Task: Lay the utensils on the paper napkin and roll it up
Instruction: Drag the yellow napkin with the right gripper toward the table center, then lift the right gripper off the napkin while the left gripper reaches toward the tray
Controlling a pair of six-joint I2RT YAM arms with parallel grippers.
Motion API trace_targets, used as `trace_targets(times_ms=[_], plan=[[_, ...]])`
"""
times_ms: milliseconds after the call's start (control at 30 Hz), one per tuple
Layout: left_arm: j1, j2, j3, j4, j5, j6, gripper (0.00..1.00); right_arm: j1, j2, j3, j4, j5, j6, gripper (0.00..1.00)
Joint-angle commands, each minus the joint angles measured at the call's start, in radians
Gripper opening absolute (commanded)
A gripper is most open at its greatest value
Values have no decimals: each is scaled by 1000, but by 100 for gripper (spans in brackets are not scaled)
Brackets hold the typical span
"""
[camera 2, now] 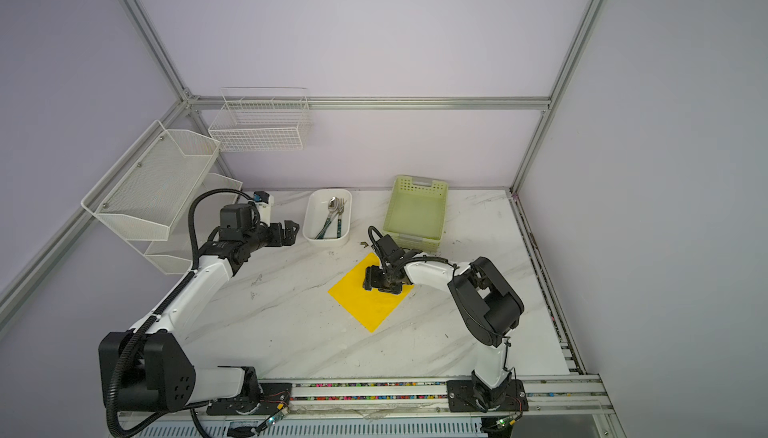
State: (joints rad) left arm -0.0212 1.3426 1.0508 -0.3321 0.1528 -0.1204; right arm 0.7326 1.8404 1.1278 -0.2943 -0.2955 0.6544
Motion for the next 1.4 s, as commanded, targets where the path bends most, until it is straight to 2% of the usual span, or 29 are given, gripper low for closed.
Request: trace_targets(times_ms=[0, 133, 367, 733, 900, 1033, 1200, 1367], plan=[[-2, -5, -15, 1, 7, -5, 100, 18, 26, -23, -61, 29, 72, 72], [-3, -2, -15, -1, 8, -5, 100, 22, 3, -36, -86, 75, 109, 72], [-3, 6, -12, -5, 15, -8, 100, 27, -44, -83, -95, 82, 137, 72], [-3, 23, -5, -13, 20, -8, 100, 33, -73, -112, -117, 57, 91, 72], [-3, 27, -3, -15, 18, -9, 100, 32, -67, -79, -111, 57, 75, 72], [-3, 42, 4, -16, 35, -19, 100, 28, -90, -9, -126, 100, 81, 72], [-3, 61, 32, -32, 45, -47, 100, -23, -157, 44, -124, 70, 69, 73], [-6, 164, 135, -107, 79, -88, 95, -100, -216, 73, -143, 61, 43, 72]])
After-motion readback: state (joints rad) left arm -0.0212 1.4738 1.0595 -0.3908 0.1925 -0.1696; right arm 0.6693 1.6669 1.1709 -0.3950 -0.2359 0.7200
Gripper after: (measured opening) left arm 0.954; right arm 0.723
